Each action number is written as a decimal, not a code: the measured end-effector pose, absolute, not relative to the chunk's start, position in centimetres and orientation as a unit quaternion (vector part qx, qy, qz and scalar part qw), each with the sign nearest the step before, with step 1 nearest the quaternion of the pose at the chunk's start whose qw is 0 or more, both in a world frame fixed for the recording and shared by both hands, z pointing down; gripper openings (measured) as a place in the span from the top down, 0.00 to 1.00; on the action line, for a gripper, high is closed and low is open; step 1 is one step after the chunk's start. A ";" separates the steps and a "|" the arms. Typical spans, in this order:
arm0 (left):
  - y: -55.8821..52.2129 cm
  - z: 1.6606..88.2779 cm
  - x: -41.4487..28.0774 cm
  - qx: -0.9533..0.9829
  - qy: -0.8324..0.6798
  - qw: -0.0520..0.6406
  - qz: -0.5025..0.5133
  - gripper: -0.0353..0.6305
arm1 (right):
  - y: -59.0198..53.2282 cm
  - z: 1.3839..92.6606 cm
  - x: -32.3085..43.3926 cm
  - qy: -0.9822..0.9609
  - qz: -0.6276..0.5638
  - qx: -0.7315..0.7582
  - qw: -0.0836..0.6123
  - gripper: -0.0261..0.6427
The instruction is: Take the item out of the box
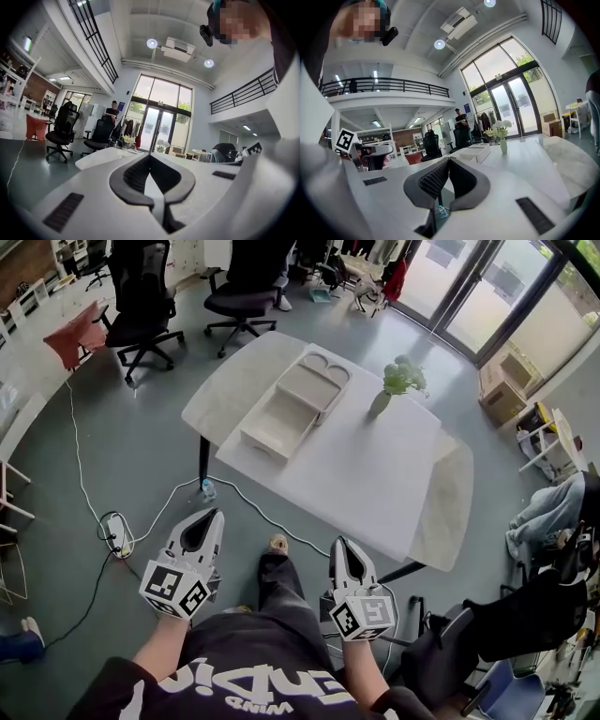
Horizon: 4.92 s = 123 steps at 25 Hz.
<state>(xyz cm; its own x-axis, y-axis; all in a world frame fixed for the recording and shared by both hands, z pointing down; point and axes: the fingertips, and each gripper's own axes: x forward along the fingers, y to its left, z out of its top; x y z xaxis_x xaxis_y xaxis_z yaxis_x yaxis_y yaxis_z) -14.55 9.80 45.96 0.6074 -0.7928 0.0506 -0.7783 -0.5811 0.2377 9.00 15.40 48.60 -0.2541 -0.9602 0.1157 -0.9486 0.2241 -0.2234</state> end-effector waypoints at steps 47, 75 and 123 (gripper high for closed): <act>-18.5 43.4 -7.6 0.875 -0.470 0.116 -0.019 0.93 | -14.8 44.7 15.6 0.816 -0.129 -0.563 0.041 0.89; -19.8 44.7 -10.3 0.867 -0.479 0.133 -0.026 0.93 | -20.2 53.0 0.9 0.918 -0.146 -0.301 -0.212 0.64; -22.3 46.5 -10.9 0.868 -0.475 0.145 0.003 0.93 | -19.7 70.5 -3.9 0.826 -0.244 -0.086 -0.500 0.70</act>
